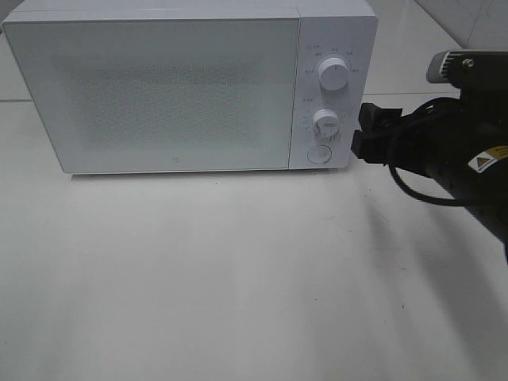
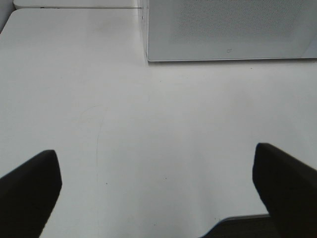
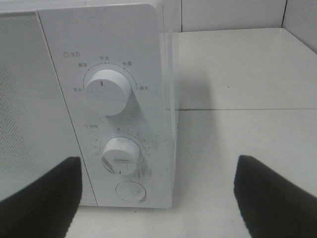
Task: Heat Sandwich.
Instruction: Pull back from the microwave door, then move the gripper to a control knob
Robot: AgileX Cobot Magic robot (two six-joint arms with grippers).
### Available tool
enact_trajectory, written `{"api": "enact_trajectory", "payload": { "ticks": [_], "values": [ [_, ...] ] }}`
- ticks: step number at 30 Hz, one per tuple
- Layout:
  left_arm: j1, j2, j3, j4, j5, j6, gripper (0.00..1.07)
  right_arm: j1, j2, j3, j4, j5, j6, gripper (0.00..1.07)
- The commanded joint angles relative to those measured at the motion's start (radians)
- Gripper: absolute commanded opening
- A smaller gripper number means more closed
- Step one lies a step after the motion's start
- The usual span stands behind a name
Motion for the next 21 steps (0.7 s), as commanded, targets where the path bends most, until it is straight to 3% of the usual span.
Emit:
{"api": "enact_trajectory", "payload": {
  "ticks": [1,8,21],
  "values": [
    [0.001,-0.023,0.000,-0.002,-0.011,-0.005,0.98,0.053,0.059,-0.025,0.090,-0.081,-0.015,0.76],
    [0.001,-0.023,0.000,-0.002,-0.011,-0.005,0.98,0.125,0.171,-0.101,0.145,-0.119,-0.089,0.76],
    [0.001,-0.023,0.000,-0.002,-0.011,-0.005,0.98,0.127,0.364,-0.251,0.145,-0.162,-0.086,0.76]
  ]
}}
